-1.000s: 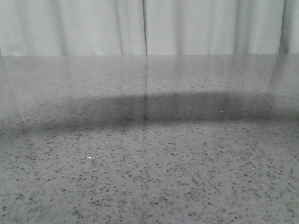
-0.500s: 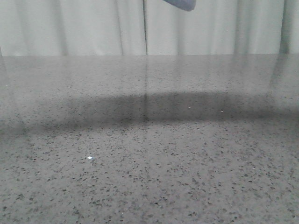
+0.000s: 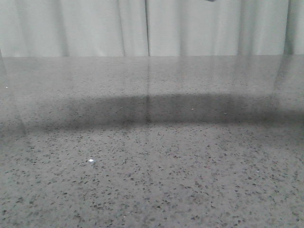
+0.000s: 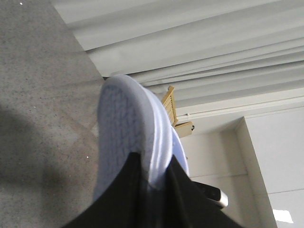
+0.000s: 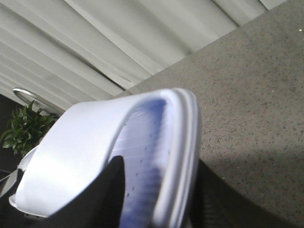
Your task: Insert blue slippers together front up
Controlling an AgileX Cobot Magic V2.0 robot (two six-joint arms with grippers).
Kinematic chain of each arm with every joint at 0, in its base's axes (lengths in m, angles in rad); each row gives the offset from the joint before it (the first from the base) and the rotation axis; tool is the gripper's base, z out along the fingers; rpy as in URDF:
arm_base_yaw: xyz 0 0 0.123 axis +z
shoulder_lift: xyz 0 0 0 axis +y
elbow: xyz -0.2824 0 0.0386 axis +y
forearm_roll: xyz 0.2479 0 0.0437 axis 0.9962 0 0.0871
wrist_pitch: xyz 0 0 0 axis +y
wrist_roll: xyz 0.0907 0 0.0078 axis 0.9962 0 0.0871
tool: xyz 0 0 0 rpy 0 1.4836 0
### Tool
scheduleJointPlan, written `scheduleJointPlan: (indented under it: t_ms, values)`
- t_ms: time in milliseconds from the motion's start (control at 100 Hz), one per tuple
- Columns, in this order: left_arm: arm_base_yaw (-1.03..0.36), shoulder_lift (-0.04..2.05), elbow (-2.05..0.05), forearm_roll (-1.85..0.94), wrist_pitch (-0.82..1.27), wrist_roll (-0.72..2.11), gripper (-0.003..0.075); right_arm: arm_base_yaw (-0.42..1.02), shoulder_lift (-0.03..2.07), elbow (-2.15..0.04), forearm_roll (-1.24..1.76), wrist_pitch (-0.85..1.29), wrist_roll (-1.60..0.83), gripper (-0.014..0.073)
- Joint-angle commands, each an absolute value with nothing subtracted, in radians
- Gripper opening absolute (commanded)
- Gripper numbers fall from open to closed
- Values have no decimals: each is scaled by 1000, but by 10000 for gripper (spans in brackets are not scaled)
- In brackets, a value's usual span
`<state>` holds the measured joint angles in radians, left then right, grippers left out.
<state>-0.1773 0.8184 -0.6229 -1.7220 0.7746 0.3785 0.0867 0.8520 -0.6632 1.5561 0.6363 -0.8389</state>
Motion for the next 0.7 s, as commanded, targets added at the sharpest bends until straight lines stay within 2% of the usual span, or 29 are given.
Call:
scheduleJointPlan:
  t_ms: [0, 270, 690]
  values:
    - [-194, 816, -649, -1782, 828, 361, 16, 98, 840, -699, 1610, 703, -890, 375]
    - [-194, 829, -649, -1771, 716, 361, 16, 98, 773, -699, 1521, 532, -905, 384]
    - [-194, 970, -649, -1758, 737, 369, 16, 98, 629, -699, 1394, 376, -905, 384]
